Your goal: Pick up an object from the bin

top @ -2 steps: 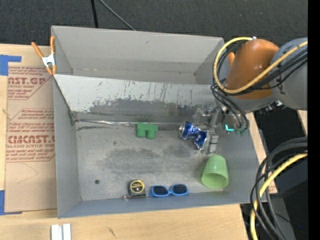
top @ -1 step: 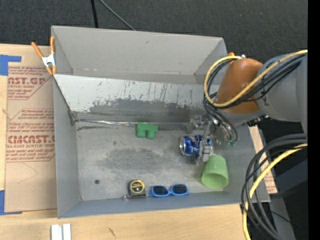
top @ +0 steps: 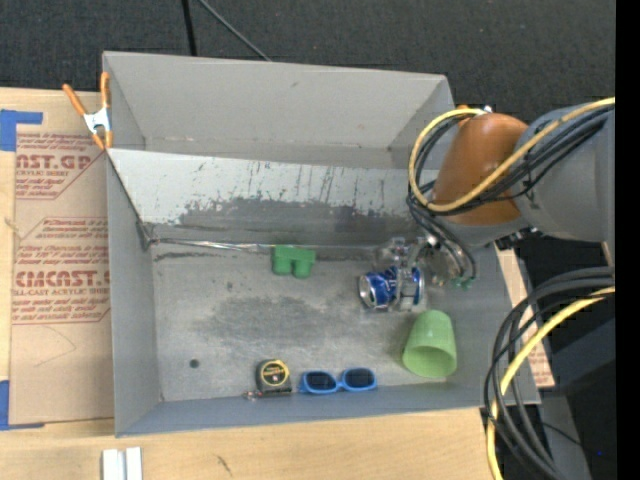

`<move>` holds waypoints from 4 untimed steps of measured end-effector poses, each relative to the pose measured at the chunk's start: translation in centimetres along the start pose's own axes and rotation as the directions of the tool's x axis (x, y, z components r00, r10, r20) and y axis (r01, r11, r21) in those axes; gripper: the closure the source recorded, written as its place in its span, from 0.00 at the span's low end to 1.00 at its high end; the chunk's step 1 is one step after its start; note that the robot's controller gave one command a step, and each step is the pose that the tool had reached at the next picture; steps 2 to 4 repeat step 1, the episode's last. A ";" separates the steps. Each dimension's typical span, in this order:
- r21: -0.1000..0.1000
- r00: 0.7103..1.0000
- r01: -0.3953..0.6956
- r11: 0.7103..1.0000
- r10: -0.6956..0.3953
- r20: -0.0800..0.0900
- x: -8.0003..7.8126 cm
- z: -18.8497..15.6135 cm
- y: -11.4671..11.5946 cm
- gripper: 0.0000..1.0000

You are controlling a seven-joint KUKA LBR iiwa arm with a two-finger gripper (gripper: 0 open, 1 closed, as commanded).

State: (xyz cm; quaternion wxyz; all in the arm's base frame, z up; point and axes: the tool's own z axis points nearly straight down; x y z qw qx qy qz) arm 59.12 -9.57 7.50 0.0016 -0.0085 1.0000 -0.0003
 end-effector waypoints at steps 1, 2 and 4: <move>0.002 1.000 -0.004 1.000 0.004 0.005 4.5 -13.2 0.0 1.00; 0.002 1.000 -0.004 1.000 0.004 0.005 4.5 -13.2 0.0 1.00; 0.002 1.000 -0.004 1.000 0.004 0.005 4.5 -13.2 0.0 1.00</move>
Offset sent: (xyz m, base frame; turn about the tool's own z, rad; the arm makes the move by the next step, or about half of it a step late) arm -0.0462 -0.0006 0.1271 0.0034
